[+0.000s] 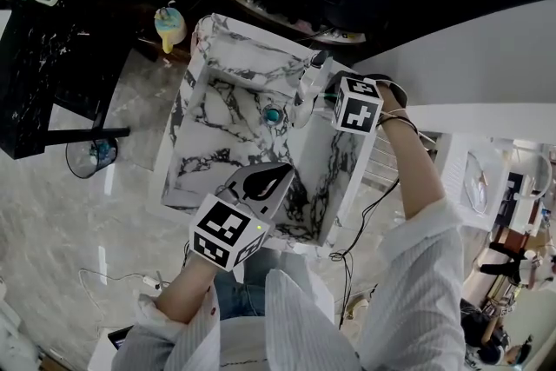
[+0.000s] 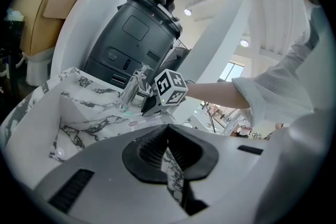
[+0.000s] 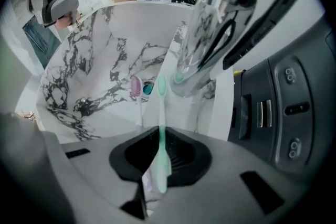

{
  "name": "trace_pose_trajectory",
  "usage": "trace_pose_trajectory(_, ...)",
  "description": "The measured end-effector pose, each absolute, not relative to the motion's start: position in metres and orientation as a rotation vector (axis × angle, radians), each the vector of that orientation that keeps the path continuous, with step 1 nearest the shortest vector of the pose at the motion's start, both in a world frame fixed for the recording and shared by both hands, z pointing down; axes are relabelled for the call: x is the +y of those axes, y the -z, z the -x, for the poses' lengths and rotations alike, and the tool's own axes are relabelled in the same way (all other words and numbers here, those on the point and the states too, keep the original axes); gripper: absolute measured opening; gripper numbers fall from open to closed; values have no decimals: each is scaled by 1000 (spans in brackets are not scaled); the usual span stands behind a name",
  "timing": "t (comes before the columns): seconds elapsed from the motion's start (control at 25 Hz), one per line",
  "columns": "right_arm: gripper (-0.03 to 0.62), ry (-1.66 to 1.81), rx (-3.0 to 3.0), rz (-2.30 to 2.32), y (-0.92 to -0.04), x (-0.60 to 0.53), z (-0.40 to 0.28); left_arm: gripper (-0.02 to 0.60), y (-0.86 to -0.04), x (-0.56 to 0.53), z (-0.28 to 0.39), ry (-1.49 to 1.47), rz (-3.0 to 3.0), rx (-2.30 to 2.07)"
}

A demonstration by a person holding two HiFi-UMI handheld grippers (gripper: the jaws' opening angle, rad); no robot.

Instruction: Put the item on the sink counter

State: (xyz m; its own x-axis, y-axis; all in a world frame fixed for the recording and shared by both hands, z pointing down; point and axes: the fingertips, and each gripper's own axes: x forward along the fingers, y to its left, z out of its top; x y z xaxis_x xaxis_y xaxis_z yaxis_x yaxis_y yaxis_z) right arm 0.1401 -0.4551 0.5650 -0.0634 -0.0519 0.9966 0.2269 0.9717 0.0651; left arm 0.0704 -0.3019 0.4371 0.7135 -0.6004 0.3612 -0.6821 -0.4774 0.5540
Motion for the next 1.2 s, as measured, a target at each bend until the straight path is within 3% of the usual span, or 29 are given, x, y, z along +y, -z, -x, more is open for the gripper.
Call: trace_pose_trajectory(1.2,46,245,-1858,-67,-449,-373,-149,17,-357,-253,-63,-30,-2308,-1171)
